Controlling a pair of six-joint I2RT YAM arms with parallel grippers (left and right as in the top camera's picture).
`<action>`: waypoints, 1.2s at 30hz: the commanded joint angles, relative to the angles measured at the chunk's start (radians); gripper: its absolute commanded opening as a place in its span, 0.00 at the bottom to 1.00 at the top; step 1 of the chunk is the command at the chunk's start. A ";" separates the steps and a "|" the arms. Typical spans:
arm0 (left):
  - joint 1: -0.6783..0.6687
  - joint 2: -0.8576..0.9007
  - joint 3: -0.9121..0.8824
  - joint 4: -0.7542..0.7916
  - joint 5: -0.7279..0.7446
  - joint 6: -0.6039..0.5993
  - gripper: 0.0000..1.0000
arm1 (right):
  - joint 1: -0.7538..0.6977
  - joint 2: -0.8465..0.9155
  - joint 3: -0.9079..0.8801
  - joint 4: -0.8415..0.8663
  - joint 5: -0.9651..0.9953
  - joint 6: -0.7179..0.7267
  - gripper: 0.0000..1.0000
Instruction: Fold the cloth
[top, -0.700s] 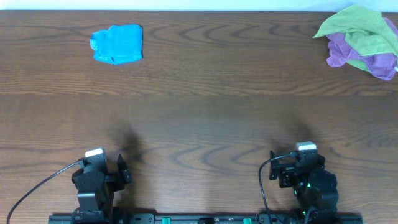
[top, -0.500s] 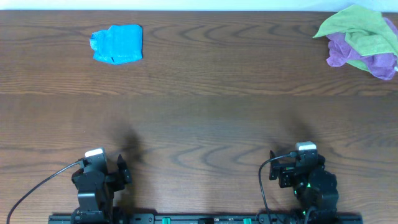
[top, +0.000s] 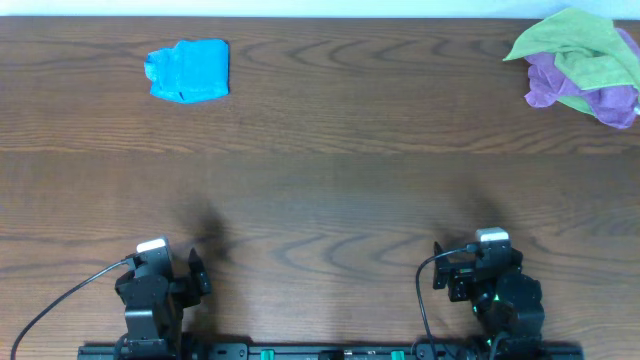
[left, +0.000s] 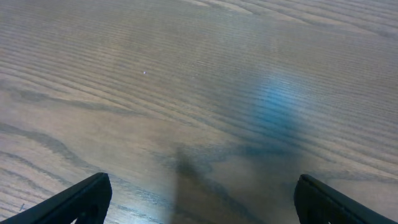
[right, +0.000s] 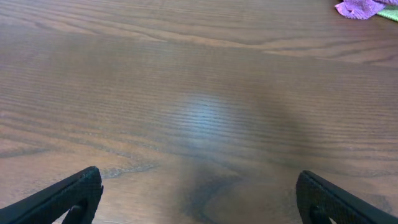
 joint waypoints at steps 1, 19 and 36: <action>0.002 -0.007 -0.039 -0.037 0.004 0.007 0.95 | -0.009 -0.010 -0.013 0.000 0.011 -0.008 0.99; 0.002 -0.007 -0.039 -0.037 0.004 0.007 0.95 | -0.009 -0.010 -0.013 0.000 0.010 -0.008 0.99; 0.002 -0.007 -0.039 -0.037 0.004 0.007 0.95 | -0.009 -0.010 -0.013 0.366 -0.072 0.014 0.99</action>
